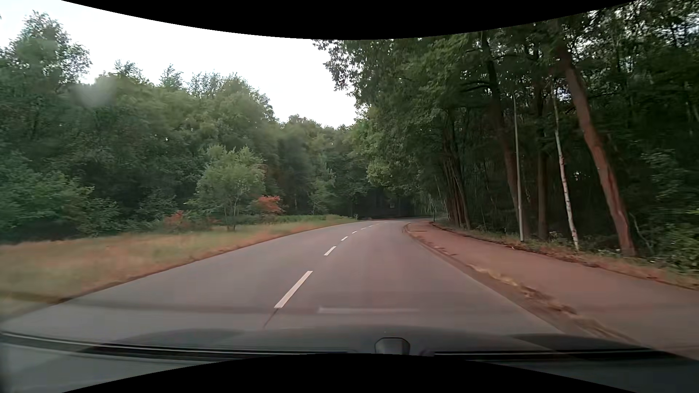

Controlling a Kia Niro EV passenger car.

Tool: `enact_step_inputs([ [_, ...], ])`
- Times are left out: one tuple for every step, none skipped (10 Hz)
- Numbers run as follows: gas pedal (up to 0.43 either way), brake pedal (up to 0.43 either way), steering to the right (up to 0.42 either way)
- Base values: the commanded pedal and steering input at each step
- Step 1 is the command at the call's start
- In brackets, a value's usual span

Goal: Follow the waypoints while adhering to traffic rules and regulations

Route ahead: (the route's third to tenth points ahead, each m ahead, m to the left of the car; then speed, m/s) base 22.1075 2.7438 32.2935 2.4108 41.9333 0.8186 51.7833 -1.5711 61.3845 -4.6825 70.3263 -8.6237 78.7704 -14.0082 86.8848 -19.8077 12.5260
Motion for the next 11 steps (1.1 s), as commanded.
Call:
enact_step_inputs([
  [0.189,0.000,0.004],
  [0.189,0.000,0.005],
  [0.189,0.000,0.005],
  [0.177,0.000,0.007],
  [0.177,0.000,0.008],
  [0.169,0.000,0.008],
  [0.169,0.000,0.009],
  [0.169,0.000,0.011],
  [0.169,0.000,0.013],
  [0.169,0.000,0.014],
  [0.169,0.000,0.014],
])
